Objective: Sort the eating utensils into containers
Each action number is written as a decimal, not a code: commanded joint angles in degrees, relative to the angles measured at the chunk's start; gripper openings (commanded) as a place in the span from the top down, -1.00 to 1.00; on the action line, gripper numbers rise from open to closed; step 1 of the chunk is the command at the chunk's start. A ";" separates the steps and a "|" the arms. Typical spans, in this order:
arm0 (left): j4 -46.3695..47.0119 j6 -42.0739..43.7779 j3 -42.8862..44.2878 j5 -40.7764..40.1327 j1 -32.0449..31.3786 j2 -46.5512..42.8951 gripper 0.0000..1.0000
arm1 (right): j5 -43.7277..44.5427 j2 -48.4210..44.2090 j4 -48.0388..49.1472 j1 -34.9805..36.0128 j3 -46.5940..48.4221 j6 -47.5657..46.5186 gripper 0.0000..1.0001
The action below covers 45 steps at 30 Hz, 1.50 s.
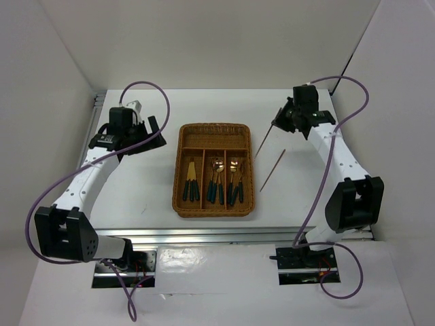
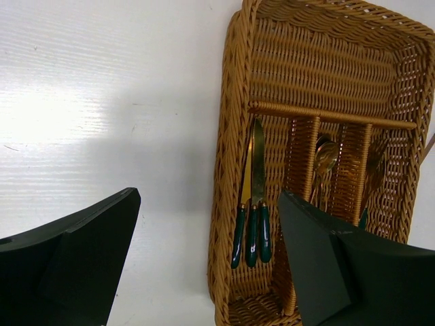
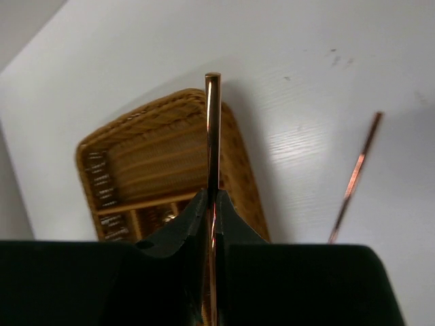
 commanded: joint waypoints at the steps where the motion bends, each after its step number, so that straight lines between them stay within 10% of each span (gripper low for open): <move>1: 1.68 0.17 -0.34 0.72 0.25 -4.07 -0.96 | -2.63 -2.94 8.30 2.87 -1.77 8.24 0.91; 22: -5.08 -2.20 -3.94 -6.84 0.25 -24.02 -0.98 | 15.55 -2.52 49.16 21.07 -24.89 41.56 0.88; 45: -7.99 -1.67 -5.08 -9.91 -2.04 -26.58 -0.98 | 50.09 14.81 30.40 35.49 -9.61 71.27 0.72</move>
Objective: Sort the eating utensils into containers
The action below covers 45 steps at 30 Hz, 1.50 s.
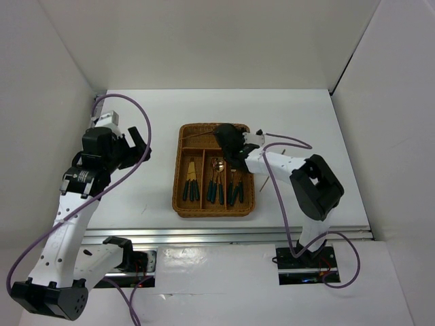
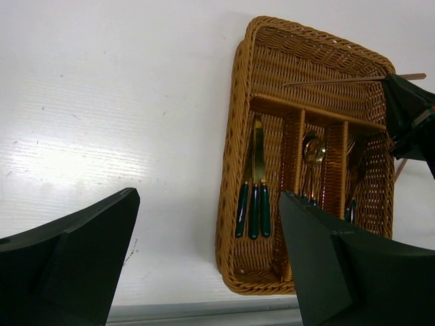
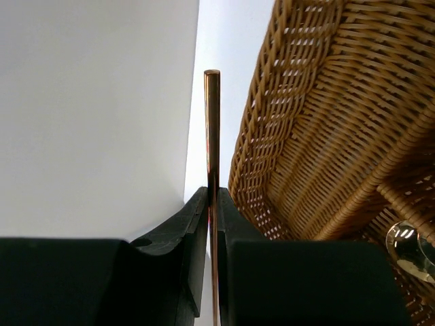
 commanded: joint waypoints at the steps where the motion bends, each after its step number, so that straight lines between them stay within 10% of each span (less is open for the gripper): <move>1: 0.34 -0.14 -0.10 -1.48 -0.44 -0.99 -0.98 | 10.20 2.38 -7.21 2.24 4.74 5.48 0.72; 22: -0.18 -0.14 0.43 -1.48 -0.97 0.07 -0.98 | 17.96 9.06 -19.09 3.48 10.89 15.17 0.36; 27: -0.18 -0.14 0.43 -2.00 -0.97 0.07 -0.98 | 15.34 8.53 -17.96 3.48 11.43 12.63 0.03; 34: 0.34 -0.14 -0.10 -1.39 -0.97 0.07 -0.98 | -6.75 1.86 10.52 -3.36 11.85 -38.59 -0.24; 39: 1.39 -0.14 -0.63 -0.86 -0.97 -0.46 -0.98 | -21.02 1.33 -6.41 -10.65 26.78 -56.97 -0.82; 45: 2.63 -0.14 -1.16 0.19 -0.97 0.16 -0.98 | -23.80 -1.30 -22.75 -13.84 34.01 -72.19 -1.00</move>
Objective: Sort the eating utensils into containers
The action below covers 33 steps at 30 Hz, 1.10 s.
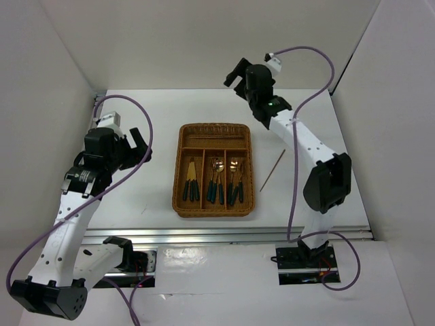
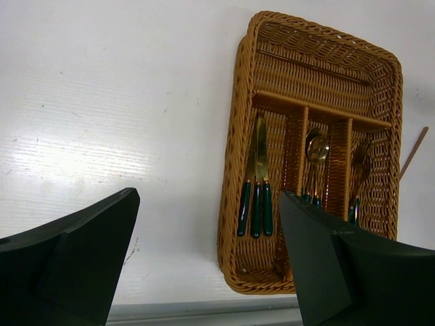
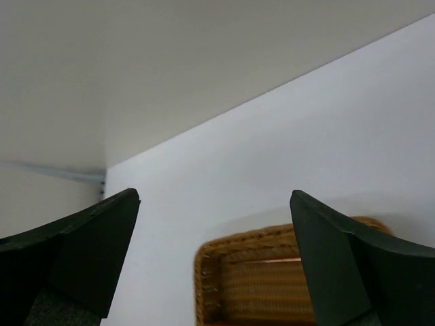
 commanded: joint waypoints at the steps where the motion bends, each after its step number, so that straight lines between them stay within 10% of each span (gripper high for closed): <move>1: 3.39 -0.14 -0.65 1.24 -0.23 0.53 -0.98 | -2.03 -4.67 -14.25 -0.67 2.41 -13.32 -1.00; 12: 5.77 -0.14 -1.18 1.86 -0.23 4.13 -0.98 | 3.62 -11.88 -35.63 -10.43 -9.09 -11.65 -1.00; 33: 6.92 -0.14 -0.65 0.80 -0.23 8.17 -0.98 | -3.24 -10.74 -22.38 -16.86 -30.19 -5.50 -0.56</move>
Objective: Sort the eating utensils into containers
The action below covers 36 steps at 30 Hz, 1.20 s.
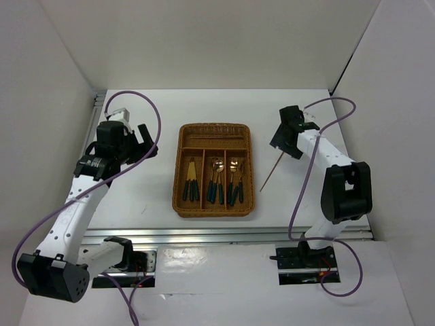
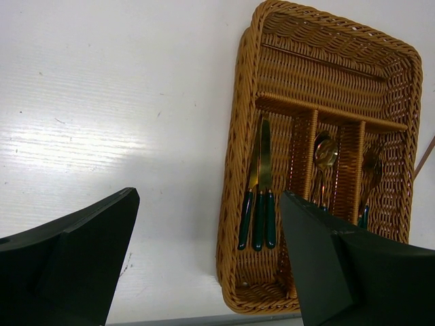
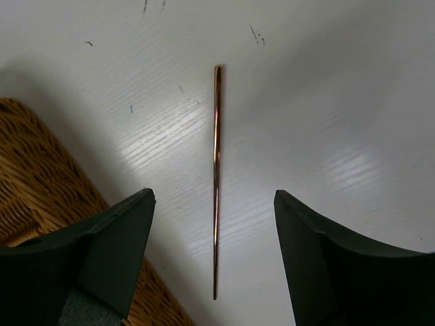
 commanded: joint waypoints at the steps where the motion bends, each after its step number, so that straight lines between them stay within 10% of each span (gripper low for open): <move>1: 1.56 -0.14 0.33 -0.59 -0.23 0.48 -1.00 | -0.42 0.53 6.20 0.35 -2.55 0.95 -0.56; 36: 1.56 0.39 0.86 -1.12 -0.23 3.21 -1.00 | -0.42 10.82 11.66 -0.71 -4.84 0.42 -0.02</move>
